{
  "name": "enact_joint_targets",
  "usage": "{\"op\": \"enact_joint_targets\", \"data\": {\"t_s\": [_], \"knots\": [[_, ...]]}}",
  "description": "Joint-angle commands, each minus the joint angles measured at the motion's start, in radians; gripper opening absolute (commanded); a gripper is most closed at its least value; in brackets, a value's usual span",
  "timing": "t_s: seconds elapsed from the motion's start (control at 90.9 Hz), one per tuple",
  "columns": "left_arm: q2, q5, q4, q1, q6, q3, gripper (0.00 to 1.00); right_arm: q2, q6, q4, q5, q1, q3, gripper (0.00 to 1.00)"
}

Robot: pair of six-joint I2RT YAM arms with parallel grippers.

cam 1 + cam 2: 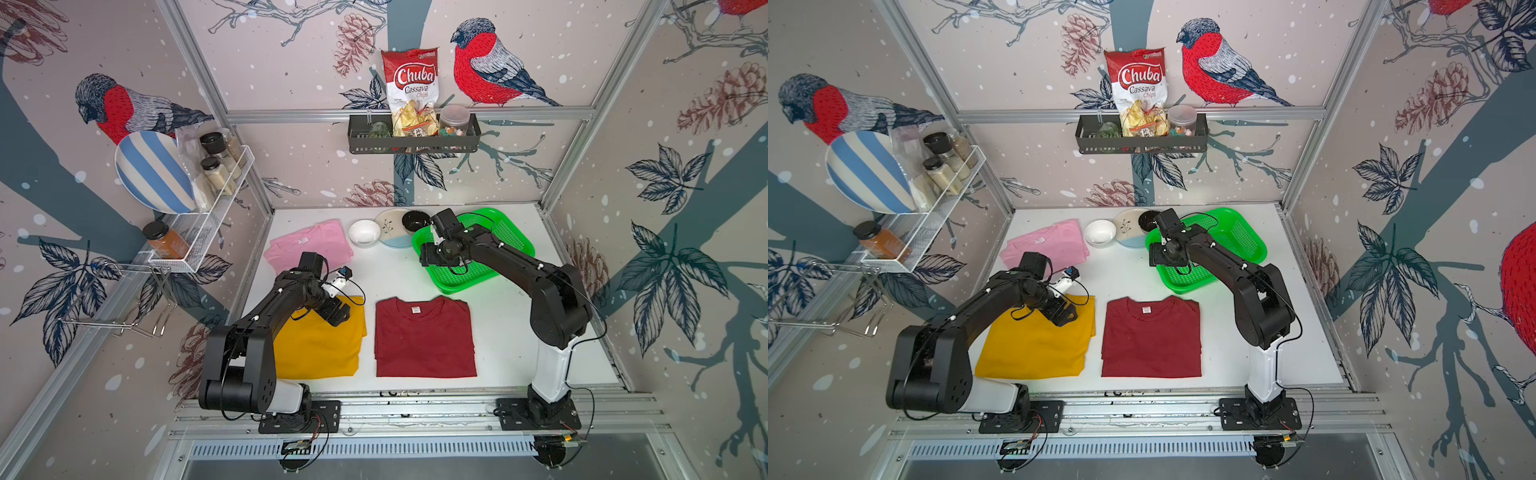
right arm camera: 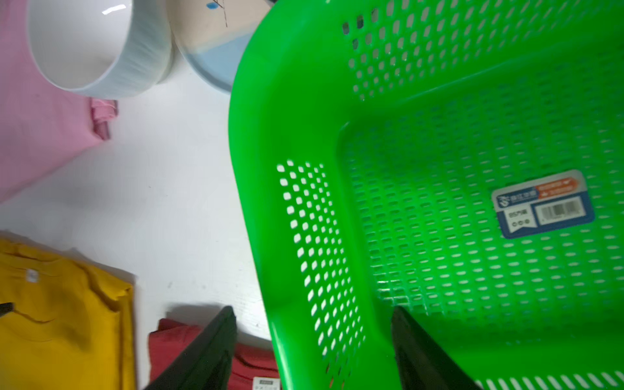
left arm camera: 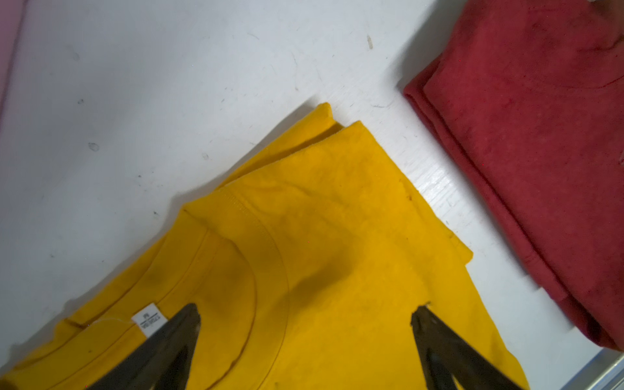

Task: Put the folded t-shirts into the basket
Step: Move the bin to the center of the board.

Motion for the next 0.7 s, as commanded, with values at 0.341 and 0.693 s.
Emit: {"op": "enact_joint_targets", "data": {"t_s": [0.341,0.693], "knots": [[-0.001,0.022,-0.020,-0.003,0.014,0.006,0.97,0.140,0.283,0.054,0.195,0.116,0.062,0.30],[-0.006,0.032,-0.027,-0.002,0.019,-0.004,0.97,0.311,0.415,-0.091,0.278,0.200,0.351,0.34]]}}
